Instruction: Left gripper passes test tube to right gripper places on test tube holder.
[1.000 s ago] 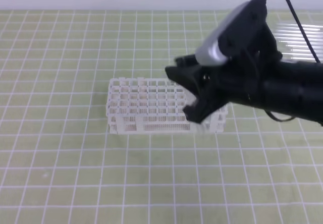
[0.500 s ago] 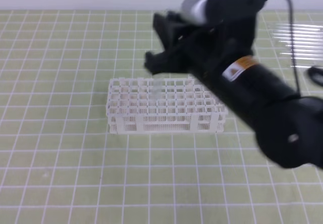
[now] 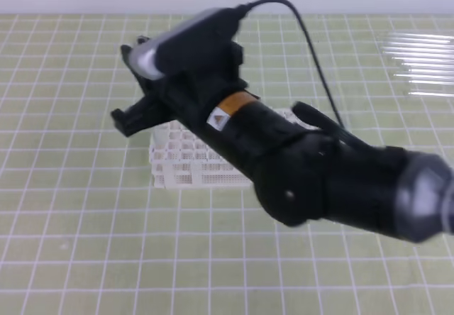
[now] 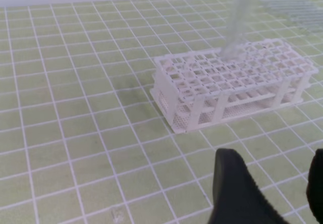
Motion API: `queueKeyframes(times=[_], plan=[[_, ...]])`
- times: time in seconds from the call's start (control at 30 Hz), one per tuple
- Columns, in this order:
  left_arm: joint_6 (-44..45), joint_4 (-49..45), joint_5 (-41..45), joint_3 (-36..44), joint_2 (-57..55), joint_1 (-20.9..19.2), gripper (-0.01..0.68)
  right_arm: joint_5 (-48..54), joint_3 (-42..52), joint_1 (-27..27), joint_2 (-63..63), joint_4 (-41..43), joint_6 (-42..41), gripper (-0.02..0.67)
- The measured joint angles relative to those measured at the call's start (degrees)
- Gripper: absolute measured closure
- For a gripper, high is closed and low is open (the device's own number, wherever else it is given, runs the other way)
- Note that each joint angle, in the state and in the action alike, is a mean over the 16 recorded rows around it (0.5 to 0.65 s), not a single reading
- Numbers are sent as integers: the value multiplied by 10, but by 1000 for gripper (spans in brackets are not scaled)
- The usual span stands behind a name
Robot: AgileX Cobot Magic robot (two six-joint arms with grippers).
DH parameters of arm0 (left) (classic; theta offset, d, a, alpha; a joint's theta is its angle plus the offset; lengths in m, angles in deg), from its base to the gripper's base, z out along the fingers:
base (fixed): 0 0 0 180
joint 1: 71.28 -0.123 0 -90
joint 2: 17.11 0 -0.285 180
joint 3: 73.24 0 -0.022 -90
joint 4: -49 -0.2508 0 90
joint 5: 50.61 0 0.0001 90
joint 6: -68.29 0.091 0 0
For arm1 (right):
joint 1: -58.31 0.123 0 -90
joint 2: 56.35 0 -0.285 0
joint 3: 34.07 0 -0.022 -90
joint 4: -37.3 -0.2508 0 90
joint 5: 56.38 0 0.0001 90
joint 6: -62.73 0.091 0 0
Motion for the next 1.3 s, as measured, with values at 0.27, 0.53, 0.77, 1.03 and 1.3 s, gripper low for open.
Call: queueKeyframes(times=[0.27, 0.53, 0.77, 1.03, 1.3], plan=[[-1, -5, 3, 0, 2, 0, 387, 44, -84, -11, 72, 13, -4, 552], [-2, -13, 5, 0, 3, 0, 387, 48, -112, -28, 116, 13, -3, 552], [-2, -13, 5, 0, 4, 0, 387, 42, -113, -33, 134, 12, 14, 552], [-2, -13, 5, 0, 4, 0, 387, 32, -113, -31, 142, 13, 37, 552], [-2, -14, 5, 0, 4, 0, 387, 32, -111, -28, 143, 13, 43, 552]])
